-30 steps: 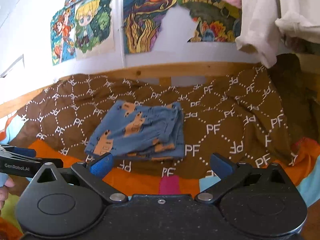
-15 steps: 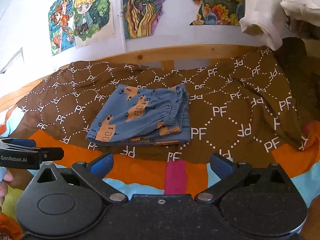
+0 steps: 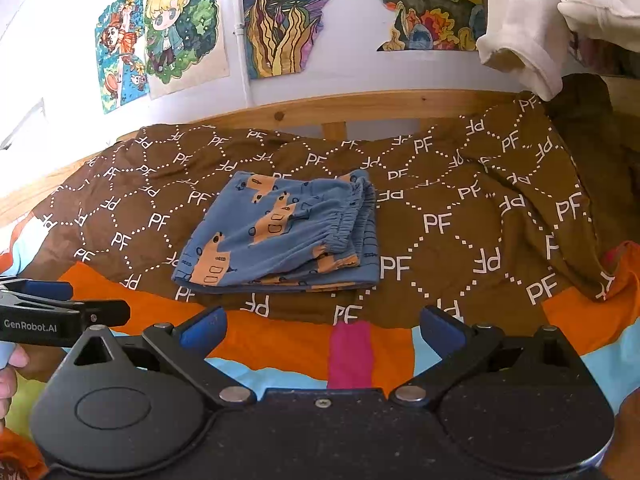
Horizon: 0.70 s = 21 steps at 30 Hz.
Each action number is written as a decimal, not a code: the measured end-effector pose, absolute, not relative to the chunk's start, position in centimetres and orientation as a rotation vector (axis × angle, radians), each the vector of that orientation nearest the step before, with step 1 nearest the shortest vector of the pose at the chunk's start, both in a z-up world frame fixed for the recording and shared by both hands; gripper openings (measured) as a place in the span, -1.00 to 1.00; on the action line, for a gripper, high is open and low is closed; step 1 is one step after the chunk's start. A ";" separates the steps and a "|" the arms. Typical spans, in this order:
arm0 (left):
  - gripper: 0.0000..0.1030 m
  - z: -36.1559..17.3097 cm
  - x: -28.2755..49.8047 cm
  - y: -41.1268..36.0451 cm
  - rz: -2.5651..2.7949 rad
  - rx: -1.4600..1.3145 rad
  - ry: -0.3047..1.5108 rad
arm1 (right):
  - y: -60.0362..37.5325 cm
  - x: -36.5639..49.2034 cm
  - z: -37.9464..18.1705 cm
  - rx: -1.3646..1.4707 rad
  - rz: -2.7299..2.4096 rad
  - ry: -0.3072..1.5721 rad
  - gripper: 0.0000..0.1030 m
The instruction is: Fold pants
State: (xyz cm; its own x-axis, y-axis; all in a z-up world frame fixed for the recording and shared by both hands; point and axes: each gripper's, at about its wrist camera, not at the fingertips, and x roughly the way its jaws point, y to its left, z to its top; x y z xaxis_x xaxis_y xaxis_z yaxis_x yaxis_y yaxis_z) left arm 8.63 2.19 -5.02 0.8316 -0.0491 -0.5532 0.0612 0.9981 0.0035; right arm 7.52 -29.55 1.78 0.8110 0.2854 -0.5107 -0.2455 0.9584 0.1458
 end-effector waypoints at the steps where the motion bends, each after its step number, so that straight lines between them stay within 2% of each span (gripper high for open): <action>1: 1.00 -5.0 8.6 2.2 -0.058 0.021 0.587 | -29.5 7.5 1.8 0.074 0.285 0.558 0.99; 21: 1.00 -4.8 8.6 2.0 -0.072 0.058 0.583 | -29.2 7.7 1.3 0.065 0.299 0.579 0.99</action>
